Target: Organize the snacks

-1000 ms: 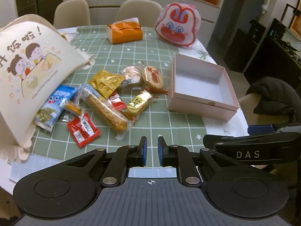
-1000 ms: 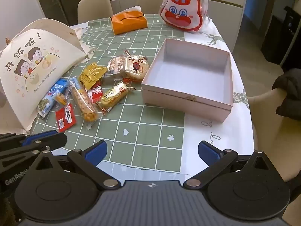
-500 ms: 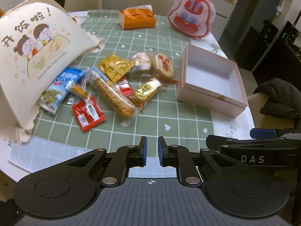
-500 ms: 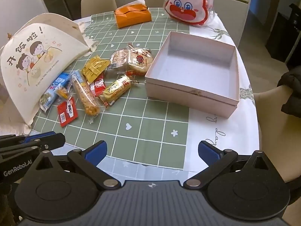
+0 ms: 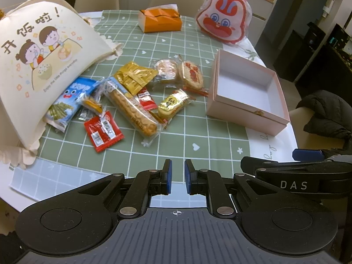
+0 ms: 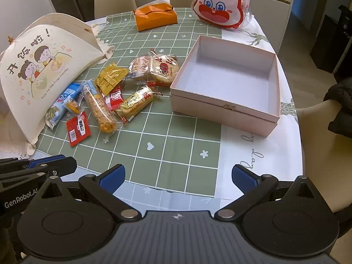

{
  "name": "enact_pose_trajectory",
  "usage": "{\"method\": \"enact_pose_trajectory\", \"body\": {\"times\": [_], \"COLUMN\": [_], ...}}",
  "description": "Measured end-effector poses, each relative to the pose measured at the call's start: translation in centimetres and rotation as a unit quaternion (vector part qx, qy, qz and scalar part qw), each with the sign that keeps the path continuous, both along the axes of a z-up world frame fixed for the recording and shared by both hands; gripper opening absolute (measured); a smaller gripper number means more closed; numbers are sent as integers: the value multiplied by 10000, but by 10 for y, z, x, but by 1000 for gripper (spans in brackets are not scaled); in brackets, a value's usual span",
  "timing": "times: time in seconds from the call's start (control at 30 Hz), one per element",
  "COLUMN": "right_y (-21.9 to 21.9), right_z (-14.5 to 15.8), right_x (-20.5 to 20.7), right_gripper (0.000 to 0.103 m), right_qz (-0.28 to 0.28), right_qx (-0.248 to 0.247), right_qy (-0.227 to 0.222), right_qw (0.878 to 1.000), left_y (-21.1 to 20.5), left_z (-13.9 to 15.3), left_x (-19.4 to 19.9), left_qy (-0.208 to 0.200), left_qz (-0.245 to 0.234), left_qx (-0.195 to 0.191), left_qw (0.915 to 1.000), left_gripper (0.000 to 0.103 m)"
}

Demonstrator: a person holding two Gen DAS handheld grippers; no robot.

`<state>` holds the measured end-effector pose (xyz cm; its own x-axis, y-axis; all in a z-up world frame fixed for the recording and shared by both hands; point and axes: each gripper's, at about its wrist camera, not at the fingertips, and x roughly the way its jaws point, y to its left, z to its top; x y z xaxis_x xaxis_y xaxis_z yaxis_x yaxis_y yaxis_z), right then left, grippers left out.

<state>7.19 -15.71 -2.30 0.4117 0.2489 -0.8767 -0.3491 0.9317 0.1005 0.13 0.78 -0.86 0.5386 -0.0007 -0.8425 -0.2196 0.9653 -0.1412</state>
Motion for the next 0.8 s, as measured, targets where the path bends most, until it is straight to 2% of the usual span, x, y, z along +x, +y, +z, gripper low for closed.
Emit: {"method": "enact_pose_trajectory", "body": {"times": [0.8], "right_y": [-3], "right_z": [-1], "right_x": [2], "right_gripper": [103], "right_qz": [-19], "right_qx": [17], "right_qy": [15], "right_qw": [10000], "left_y": [0], "left_z": [-4], "left_x": [3], "left_qy": [122], "left_qz": [7], "left_qx": [-95], "left_qw": [9999], "left_gripper": [16]}}
